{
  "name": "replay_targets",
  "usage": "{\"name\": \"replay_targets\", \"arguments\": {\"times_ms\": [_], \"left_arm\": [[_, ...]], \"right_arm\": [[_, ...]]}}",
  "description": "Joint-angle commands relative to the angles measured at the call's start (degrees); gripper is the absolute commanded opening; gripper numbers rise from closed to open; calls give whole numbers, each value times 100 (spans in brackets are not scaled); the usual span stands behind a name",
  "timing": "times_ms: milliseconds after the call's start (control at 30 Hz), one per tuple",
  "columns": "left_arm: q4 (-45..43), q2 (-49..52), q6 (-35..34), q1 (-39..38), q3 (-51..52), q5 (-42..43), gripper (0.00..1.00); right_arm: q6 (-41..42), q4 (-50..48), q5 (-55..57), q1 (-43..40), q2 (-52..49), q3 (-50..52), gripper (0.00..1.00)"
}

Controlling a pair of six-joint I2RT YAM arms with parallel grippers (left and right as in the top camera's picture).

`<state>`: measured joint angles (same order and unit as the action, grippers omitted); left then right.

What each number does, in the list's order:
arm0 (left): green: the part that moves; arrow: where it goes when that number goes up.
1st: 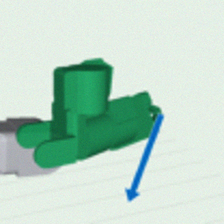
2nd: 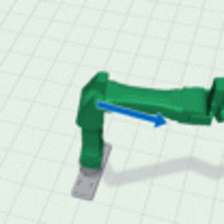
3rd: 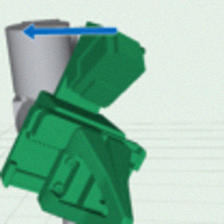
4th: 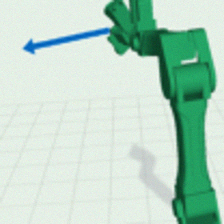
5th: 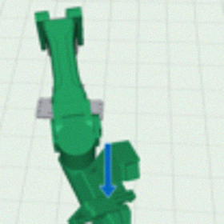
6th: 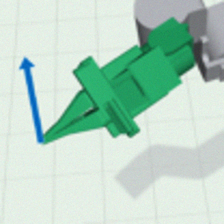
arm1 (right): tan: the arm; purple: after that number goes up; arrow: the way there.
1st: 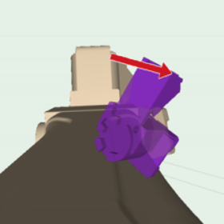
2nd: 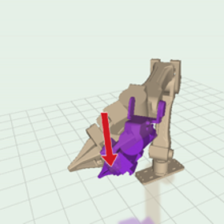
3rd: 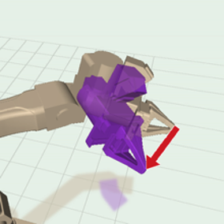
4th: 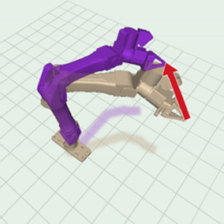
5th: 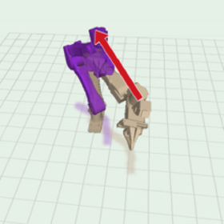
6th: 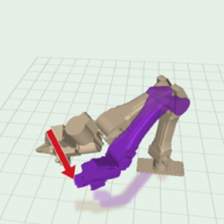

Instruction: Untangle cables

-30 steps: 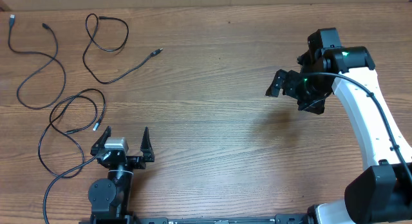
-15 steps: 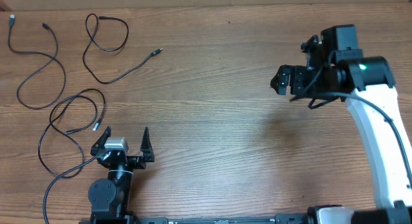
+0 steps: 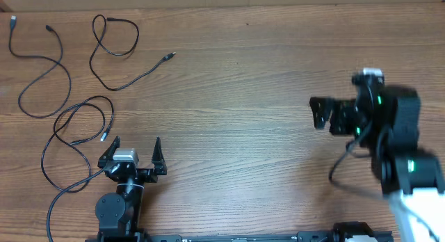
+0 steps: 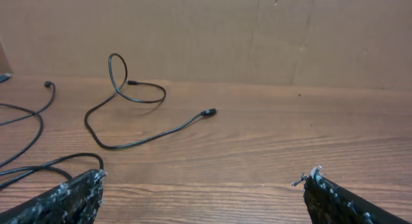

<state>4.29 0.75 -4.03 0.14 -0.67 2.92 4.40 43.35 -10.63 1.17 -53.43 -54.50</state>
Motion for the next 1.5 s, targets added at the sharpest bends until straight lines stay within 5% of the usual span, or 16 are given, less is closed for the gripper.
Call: {"name": "replay_targets", "arguments": {"times_ms": [0, 433, 800, 1467], "left_arm": [[-2, -50, 63, 31, 39, -15, 99], [-2, -50, 63, 31, 39, -15, 100], [-2, -50, 63, 31, 39, -15, 100], [-2, -50, 66, 31, 39, -15, 100]], "right_arm": [[-44, -511, 55, -17, 1126, 872, 100], [-42, -1965, -13, 7, 4752, 3663, 100], [-42, -3783, -140, 52, 5331, 4948, 100], [-44, -3917, 415, 107, 5331, 5405, 100]]}}
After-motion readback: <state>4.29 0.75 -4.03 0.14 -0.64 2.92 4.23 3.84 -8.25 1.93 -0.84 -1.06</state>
